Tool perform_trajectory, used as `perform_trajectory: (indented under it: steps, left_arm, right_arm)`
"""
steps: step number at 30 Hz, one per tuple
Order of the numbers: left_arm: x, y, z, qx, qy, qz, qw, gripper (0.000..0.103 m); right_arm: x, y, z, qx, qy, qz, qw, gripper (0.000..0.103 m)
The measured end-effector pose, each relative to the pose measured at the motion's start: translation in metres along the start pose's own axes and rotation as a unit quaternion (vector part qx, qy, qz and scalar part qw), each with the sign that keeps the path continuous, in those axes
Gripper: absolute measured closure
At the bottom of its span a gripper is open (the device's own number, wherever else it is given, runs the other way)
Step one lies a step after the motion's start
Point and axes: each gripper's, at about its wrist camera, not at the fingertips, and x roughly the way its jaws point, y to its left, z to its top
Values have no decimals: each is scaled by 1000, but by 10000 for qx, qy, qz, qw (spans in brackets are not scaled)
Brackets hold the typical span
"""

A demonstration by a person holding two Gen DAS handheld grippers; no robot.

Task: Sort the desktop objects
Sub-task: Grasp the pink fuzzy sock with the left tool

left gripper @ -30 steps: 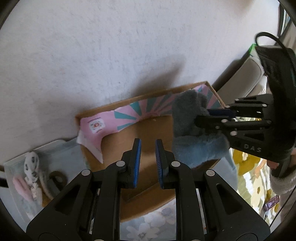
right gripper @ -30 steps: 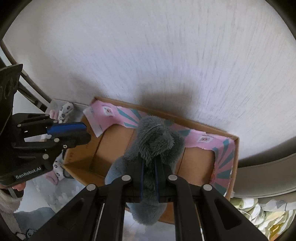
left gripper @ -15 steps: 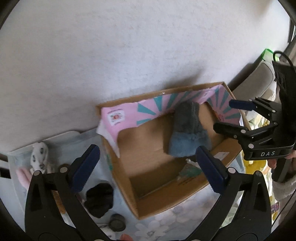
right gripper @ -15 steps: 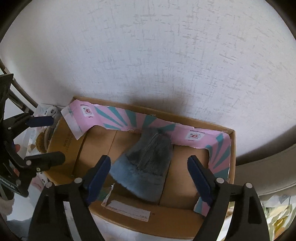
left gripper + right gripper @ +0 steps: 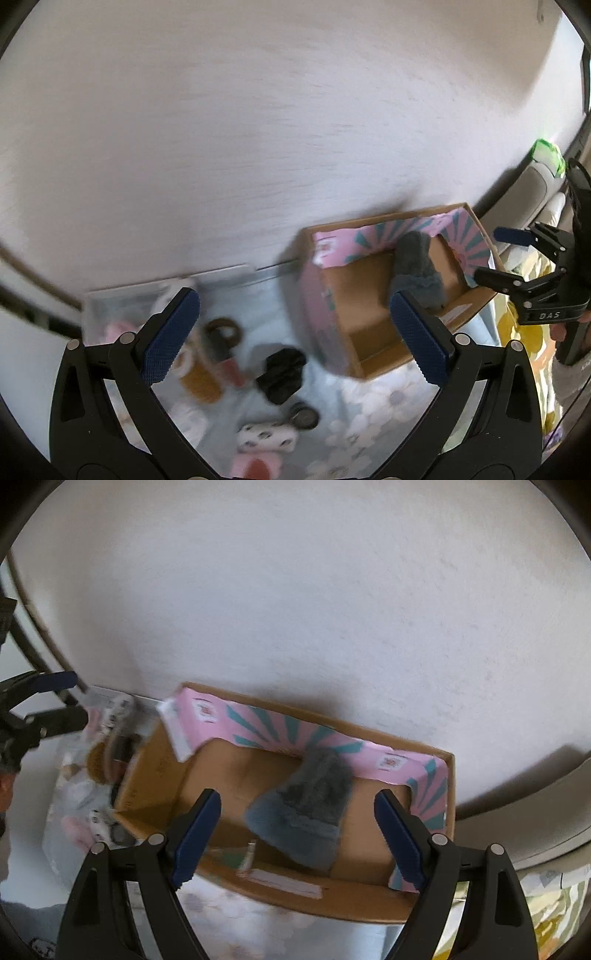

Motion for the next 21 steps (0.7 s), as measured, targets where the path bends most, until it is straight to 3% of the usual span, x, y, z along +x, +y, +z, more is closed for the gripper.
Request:
perform_trajectory:
  steps: [6,13,19,21]
  left_arm:
    - [-44,32,-32,-225,-167,75,9996,0]
    - [-82,41,-95,-132,-442,247,9986,0]
    - [-45,33,-174,-55,-130,139,9998,1]
    - [-25,31,-193,-155,-26,16,9999,8]
  right_arm:
    - [-22,35,-7,-262,-101,308,9991,21]
    - [-39,92,-32,-1111,-450,1230,9851,21]
    - [-5,143,-73,-1762,-326,1851,9662,21]
    - [18,156,-85,-1872,-196,1933,9629,21]
